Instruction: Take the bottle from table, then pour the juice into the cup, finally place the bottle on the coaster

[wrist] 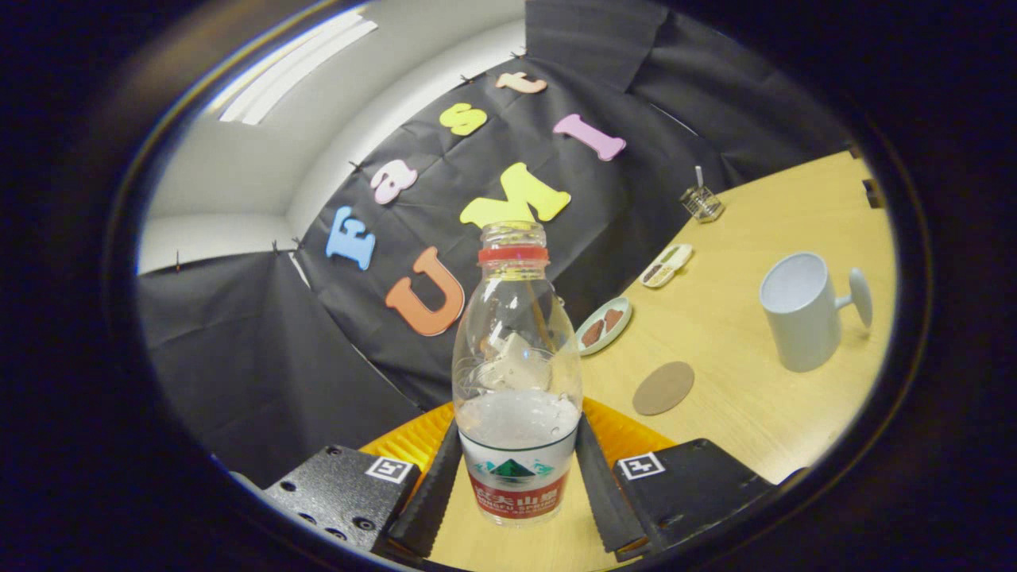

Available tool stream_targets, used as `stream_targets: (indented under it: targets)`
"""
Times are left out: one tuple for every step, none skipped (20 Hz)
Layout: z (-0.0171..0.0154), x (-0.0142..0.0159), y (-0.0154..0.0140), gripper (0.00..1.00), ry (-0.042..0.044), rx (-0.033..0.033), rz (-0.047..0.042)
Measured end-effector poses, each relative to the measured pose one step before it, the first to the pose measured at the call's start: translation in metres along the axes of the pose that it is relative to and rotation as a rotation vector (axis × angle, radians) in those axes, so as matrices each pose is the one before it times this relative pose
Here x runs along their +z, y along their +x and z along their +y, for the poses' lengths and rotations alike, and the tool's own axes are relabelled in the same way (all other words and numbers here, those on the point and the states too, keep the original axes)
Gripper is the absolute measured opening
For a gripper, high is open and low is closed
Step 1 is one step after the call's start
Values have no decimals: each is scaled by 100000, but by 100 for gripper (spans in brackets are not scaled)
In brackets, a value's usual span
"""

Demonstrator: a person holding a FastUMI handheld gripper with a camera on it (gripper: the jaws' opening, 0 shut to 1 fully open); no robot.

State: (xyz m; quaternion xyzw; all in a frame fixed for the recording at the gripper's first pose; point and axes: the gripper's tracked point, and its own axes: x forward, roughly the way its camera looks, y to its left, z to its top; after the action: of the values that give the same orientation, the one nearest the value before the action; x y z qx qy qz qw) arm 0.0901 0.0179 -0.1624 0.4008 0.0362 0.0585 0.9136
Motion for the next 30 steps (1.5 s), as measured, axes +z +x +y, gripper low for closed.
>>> stream_targets:
  targets:
    - [65, 431, 91, 79, 5680, 615, 217]
    - [212, 426, 121, 79, 5569, 1612, 309]
    - [-63, 7, -214, 79, 4120, 502, 436]
    - [-60, 141, -148, 79, 3859, 662, 801]
    - [-57, 171, -206, 79, 3051, 322, 344]
    - [-112, 455, -165, 79, 3095, -102, -86]
    - [-19, 453, 81, 78, 1881, -336, -13]
    - [-84, 446, 363, 78, 1863, -473, 55]
    - [2, 190, 58, 78, 1582, -66, 87]
    - [37, 97, -6, 78, 2555, 282, 664]
    - [-265, 273, -50, 79, 3745, 283, -405]
    - [-54, 360, -90, 79, 4561, 1075, -490]
    - [5, 326, -92, 79, 5687, 1325, -456]
    - [30, 180, -120, 79, 4239, 822, -174]
    - [187, 438, -155, 79, 4637, 547, -507]
    - [-84, 345, -28, 78, 3593, -274, -692]
    - [-143, 162, -139, 78, 2680, -557, -382]
    - [-72, 329, -117, 78, 2736, -246, -908]
    - [261, 327, 68, 78, 2301, 395, -876]
    - [331, 441, -90, 78, 2408, 1166, -1031]
    - [267, 376, -74, 79, 2291, 1062, -1041]
    - [123, 200, -113, 78, 2259, 1016, -486]
    - [-11, 85, 19, 78, 2719, 503, -162]
    - [-117, 234, -136, 78, 2421, -43, -369]
    - [-325, 415, 205, 78, 2648, -470, -405]
    - [-299, 380, 139, 78, 2024, -471, -603]
    - [-206, 181, 126, 78, 2049, -270, -548]
    - [-219, 285, 97, 78, 2029, -399, -772]
    - [-20, 347, 97, 79, 1544, 91, -640]
    - [-46, 175, 66, 78, 991, 249, -587]
